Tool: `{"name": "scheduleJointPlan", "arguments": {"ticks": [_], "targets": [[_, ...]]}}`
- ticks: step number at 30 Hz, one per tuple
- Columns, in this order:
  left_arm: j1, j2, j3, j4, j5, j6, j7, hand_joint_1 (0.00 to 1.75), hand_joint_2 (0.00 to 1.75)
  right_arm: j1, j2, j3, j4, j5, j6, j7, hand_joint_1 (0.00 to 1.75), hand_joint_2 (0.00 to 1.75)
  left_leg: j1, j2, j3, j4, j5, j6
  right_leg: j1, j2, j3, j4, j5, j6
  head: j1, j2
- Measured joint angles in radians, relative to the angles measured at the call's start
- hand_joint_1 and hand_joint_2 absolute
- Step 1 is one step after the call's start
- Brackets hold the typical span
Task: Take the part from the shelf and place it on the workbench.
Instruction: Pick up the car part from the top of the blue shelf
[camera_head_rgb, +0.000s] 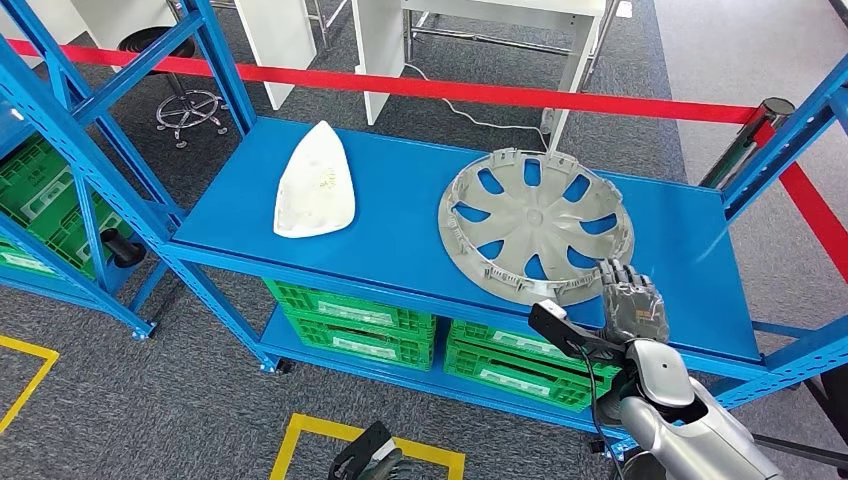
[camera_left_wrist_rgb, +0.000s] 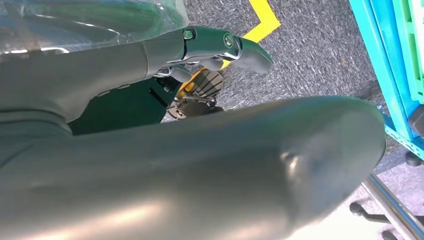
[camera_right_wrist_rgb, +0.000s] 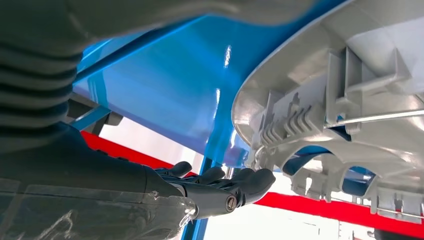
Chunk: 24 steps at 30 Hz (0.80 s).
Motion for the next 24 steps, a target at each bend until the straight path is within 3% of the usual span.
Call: {"name": "scheduleJointPlan", "arguments": {"ticks": [24], "targets": [[0.002, 0.0, 0.0, 0.0, -0.001, 0.0, -0.007, 0.0, 0.0, 0.004, 0.001, -0.002, 0.0, -0.026, 0.029, 0.003, 0.0, 1.75, 0.0, 0.0, 0.001, 0.0, 0.0, 0.0, 0.0, 0.0, 0.001, 0.0, 0.0, 0.0, 0.0, 0.0]]}}
